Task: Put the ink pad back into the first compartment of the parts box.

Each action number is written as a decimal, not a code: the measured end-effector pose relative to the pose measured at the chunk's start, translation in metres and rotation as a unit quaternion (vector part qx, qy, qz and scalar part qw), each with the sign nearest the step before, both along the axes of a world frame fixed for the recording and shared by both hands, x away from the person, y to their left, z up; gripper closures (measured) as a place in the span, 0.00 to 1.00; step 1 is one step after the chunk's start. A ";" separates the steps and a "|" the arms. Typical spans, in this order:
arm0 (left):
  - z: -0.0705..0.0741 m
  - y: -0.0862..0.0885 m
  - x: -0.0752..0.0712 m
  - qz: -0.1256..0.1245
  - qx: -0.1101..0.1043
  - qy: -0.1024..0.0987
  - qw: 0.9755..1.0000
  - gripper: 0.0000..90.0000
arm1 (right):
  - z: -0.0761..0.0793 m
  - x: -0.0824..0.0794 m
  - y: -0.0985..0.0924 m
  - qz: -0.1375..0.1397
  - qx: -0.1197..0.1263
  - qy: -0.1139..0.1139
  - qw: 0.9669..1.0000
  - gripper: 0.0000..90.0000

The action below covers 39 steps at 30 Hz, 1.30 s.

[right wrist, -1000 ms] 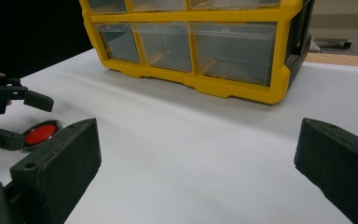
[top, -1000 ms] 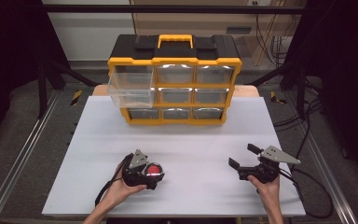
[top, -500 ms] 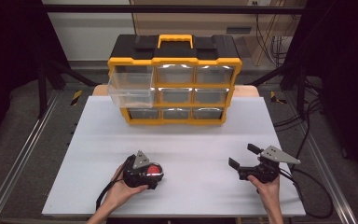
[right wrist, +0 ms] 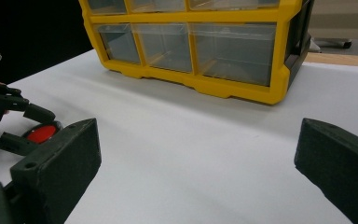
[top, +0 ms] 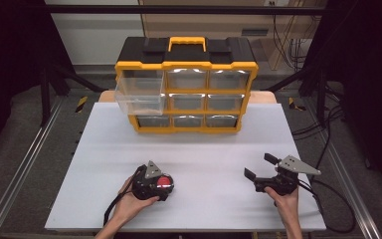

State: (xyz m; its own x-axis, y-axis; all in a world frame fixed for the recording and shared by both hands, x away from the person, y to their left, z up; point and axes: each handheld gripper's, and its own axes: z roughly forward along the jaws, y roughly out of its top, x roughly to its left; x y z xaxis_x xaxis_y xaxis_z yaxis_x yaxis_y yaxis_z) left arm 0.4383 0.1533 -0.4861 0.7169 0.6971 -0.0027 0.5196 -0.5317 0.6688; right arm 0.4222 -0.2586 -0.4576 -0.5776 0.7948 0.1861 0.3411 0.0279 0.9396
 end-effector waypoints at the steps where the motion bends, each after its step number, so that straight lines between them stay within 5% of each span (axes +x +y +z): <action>1: 0.000 0.000 0.000 0.000 0.003 -0.001 1.000 0.32 | 0.000 0.000 0.000 0.000 0.000 0.000 1.000 0.01; 19: 0.002 -0.002 0.001 0.003 0.009 0.006 1.000 0.33 | 0.000 0.000 0.000 0.000 0.000 0.000 1.000 0.01; 39: 0.013 0.006 -0.001 0.009 -0.008 0.010 1.000 0.33 | -0.001 0.000 0.001 0.002 0.000 0.002 1.000 0.01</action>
State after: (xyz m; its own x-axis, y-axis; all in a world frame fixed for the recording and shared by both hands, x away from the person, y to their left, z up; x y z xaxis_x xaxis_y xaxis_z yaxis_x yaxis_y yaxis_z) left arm 0.4370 0.1589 -0.4734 0.7033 0.7104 -0.0288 0.5432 -0.5108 0.6664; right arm 0.4226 -0.2573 -0.4582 -0.5801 0.7925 0.1882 0.3442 0.0291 0.9384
